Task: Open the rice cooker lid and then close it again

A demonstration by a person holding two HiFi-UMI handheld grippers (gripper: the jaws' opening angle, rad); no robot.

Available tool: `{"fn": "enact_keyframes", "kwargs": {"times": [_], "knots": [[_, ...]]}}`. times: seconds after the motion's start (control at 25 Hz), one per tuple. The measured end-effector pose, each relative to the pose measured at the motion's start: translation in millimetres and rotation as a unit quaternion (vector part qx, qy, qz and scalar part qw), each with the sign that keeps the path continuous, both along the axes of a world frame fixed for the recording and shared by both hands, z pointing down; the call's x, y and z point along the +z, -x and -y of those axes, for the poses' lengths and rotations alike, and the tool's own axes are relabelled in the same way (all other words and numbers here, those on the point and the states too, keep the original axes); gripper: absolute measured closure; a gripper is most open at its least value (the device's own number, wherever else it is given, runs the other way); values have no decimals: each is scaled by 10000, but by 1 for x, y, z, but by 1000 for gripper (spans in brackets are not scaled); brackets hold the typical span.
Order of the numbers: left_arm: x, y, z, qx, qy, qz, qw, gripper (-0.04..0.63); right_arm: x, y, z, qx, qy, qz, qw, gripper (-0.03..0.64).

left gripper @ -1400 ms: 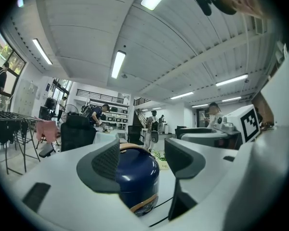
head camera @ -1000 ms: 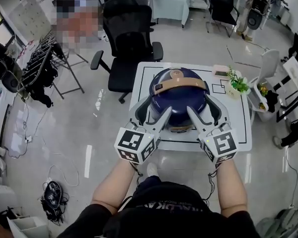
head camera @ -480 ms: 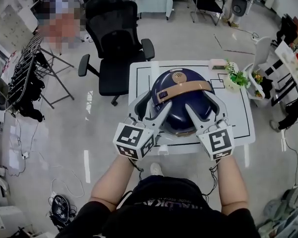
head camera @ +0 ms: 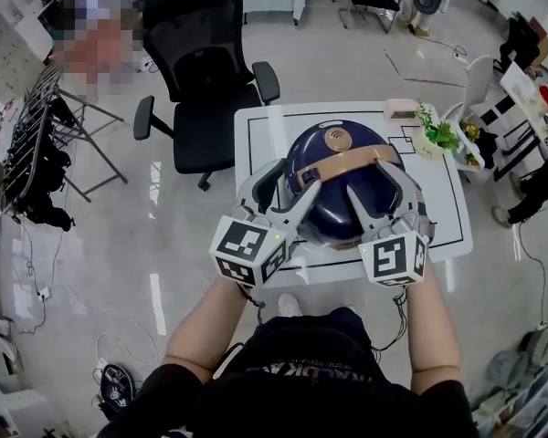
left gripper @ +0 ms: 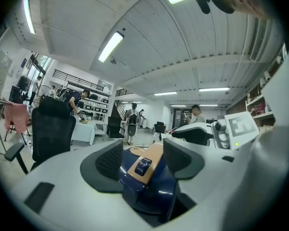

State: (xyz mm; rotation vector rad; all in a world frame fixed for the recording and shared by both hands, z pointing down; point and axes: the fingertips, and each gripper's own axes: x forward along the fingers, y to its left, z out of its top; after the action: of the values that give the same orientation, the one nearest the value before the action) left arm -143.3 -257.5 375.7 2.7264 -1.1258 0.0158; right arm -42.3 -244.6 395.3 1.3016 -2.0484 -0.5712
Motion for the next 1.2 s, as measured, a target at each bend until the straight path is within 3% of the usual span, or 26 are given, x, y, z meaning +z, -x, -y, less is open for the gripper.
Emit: {"fn": "enact_keyframes", "kwargs": {"times": [0.16,0.36,0.64,1.2], "knots": [[4,-4,0,106,12,70,9999,359,9,0,6,-34,-86,-820,9966,382],[7,-4,4,72,34,164,9998,412,18,2,15,-187,-110,-1378,9902,382],[11,-8,9,-77,72,306,9995,562,24,5,26,-581,-114,-1660,9843,382],[26,-20,21,-338,173,572,9976,592,25,24,39,-1020,-166,-1943,9755,383]]}}
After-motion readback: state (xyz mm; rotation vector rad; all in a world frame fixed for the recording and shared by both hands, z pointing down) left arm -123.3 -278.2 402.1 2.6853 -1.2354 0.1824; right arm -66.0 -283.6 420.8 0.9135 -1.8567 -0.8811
